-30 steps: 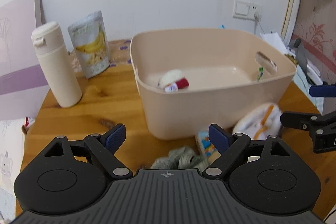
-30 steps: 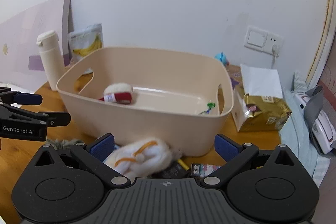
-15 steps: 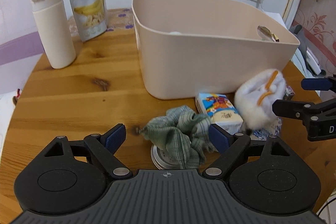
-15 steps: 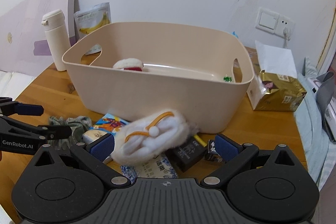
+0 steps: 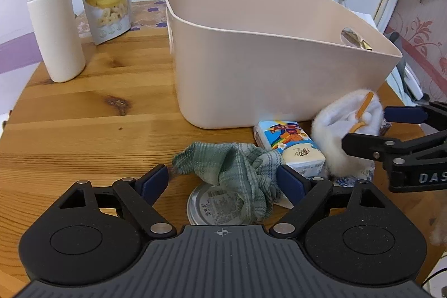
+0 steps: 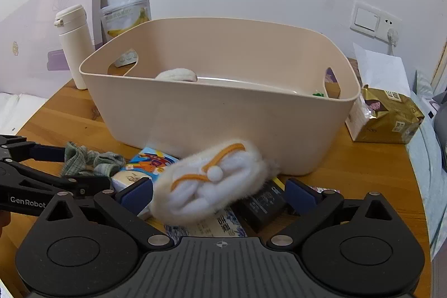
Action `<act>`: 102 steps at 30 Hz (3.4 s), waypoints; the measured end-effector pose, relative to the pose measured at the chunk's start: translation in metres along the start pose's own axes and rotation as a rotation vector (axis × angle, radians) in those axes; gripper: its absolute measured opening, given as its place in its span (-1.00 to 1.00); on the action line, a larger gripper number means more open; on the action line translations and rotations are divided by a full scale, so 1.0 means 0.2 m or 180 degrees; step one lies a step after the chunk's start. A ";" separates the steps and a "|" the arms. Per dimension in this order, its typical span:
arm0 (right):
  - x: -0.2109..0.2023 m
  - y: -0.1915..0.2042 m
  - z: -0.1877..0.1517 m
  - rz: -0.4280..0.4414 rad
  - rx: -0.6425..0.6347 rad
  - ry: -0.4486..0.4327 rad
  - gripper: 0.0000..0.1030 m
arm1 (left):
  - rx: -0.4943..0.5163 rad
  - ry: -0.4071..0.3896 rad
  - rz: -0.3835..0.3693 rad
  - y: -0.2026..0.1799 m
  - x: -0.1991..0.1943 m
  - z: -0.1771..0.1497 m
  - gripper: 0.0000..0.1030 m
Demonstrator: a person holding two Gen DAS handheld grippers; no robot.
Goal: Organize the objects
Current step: 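Grasp the green plaid cloth with the left tool while the right tool grasps the white plush slipper, then lift both items over the bin and open both tools to release them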
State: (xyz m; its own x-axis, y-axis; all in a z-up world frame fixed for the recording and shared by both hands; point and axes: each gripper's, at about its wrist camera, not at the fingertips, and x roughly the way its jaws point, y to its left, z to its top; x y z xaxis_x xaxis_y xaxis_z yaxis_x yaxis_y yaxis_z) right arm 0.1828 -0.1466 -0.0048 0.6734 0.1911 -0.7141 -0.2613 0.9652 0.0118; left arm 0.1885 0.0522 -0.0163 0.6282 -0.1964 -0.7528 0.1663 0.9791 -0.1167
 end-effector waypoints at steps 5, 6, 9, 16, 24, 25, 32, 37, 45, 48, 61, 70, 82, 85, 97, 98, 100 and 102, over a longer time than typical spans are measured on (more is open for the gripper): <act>0.04 0.00 0.01 0.0003 0.0009 0.0026 0.76 | -0.0012 0.0000 -0.0135 0.01 0.00 0.00 0.52; 0.05 0.00 0.01 0.0009 0.0018 0.0037 0.73 | -0.0014 0.0005 -0.0156 0.02 0.00 0.00 0.46; 0.07 0.00 0.01 0.0034 0.0039 0.0067 0.60 | 0.0005 0.0007 -0.0199 0.01 -0.01 0.01 0.19; 0.07 0.02 0.00 0.0069 -0.0005 0.0095 -0.13 | 0.0099 -0.0031 -0.0194 -0.01 -0.02 0.01 -0.51; 0.01 0.02 -0.02 0.0066 -0.0035 0.0028 -0.69 | 0.0137 -0.0106 -0.0131 -0.01 -0.06 0.00 -0.73; 0.01 0.02 -0.02 0.0068 -0.0035 0.0015 -0.71 | 0.0131 -0.0119 -0.0124 0.00 -0.07 0.00 -0.74; -0.08 0.01 0.00 0.0083 -0.0006 -0.0126 -0.73 | 0.0072 -0.0265 -0.0070 0.03 -0.16 0.02 -0.74; -0.16 -0.02 0.01 0.0087 0.0035 -0.0253 -0.73 | 0.0063 -0.0415 -0.0047 0.05 -0.25 0.05 -0.74; -0.30 -0.07 0.03 0.0041 0.0115 -0.0463 -0.73 | 0.0103 -0.0697 -0.0039 0.03 -0.40 0.11 -0.74; -0.35 -0.09 0.04 0.0001 0.0141 -0.0563 -0.73 | 0.0139 -0.0799 -0.0044 0.01 -0.45 0.14 -0.74; -0.48 -0.18 0.17 -0.0060 0.0236 -0.0895 -0.73 | 0.0325 -0.1141 -0.0083 -0.06 -0.54 0.33 -0.74; -0.43 -0.22 0.26 -0.0137 0.0237 -0.0951 -0.73 | 0.0401 -0.1081 -0.0099 -0.11 -0.40 0.45 -0.74; -0.21 -0.29 0.35 -0.0250 0.0259 -0.0807 -0.73 | 0.0464 -0.0755 -0.0110 -0.13 -0.11 0.55 -0.74; -0.15 -0.30 0.36 -0.0255 0.0255 -0.0736 -0.72 | 0.0472 -0.0636 -0.0098 -0.14 -0.03 0.56 -0.74; -0.03 -0.30 0.35 -0.0296 0.0166 -0.0519 -0.68 | 0.0404 -0.0427 -0.0054 -0.14 0.09 0.53 -0.72; -0.03 -0.30 0.34 -0.0301 0.0159 -0.0517 -0.65 | 0.0389 -0.0421 -0.0057 -0.14 0.08 0.53 -0.61; -0.04 -0.30 0.34 -0.0309 0.0153 -0.0522 -0.51 | 0.0358 -0.0408 -0.0068 -0.13 0.07 0.53 -0.33; -0.06 -0.30 0.34 -0.0310 0.0150 -0.0543 -0.30 | 0.0324 -0.0438 -0.0066 -0.13 0.05 0.53 -0.03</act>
State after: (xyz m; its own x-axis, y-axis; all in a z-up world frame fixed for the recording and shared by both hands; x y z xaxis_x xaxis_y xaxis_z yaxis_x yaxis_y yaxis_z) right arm 0.2376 -0.1937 0.0507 0.8025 0.1200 -0.5845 -0.1592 0.9871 -0.0158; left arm 0.2708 0.0199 0.0488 0.7208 -0.2287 -0.6544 0.2522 0.9658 -0.0598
